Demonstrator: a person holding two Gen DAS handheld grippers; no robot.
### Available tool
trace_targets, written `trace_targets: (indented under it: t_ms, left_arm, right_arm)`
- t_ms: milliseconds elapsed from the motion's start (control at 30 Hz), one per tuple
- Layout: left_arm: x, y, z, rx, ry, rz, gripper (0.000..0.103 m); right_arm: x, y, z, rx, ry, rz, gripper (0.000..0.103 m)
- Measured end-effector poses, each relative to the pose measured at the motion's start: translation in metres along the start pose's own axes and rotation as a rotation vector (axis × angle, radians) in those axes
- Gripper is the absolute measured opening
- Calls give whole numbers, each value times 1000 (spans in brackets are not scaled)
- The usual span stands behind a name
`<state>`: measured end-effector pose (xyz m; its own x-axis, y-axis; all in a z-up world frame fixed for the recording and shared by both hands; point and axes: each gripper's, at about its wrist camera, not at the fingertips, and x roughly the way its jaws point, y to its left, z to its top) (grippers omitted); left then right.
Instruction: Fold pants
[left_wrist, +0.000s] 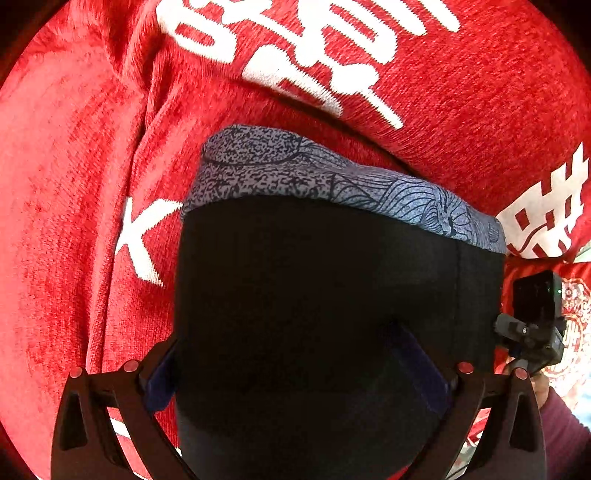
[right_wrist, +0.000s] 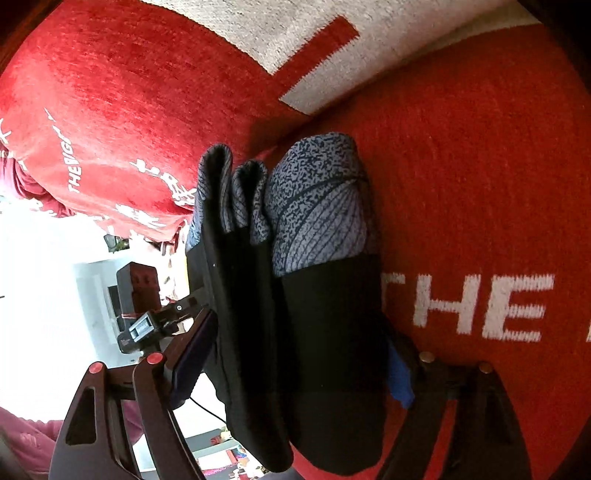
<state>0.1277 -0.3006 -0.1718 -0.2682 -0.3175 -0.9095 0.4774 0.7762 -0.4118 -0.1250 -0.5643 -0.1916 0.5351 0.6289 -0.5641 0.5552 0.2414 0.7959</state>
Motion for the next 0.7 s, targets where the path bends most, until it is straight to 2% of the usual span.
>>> trace_targets:
  t_ms: [67,167,300,400,500,700]
  left_arm:
    - [-6,-5,-4,6,-27,17,100]
    - [-13,-16,-9,19,-68,34,90]
    - [-28,-25,-17,18,-101,40,73]
    - [-39,-31,-15,22,-109,18,67]
    - [-51,-38,-22,47,-105,1,67]
    - [-76,-46,-42,145,-80,5,67]
  right_arm:
    - [1,0,0,4,-1,-23,69]
    - [-3,1,-1,7,-16,-48,57]
    - [-9,10,-7,23,-45,-28,43]
    - [-15,15,-12,45,-56,15,39]
    - [-21,25,-20,47,-68,55,38]
    - [-26,50,-49,22,-83,66,38]
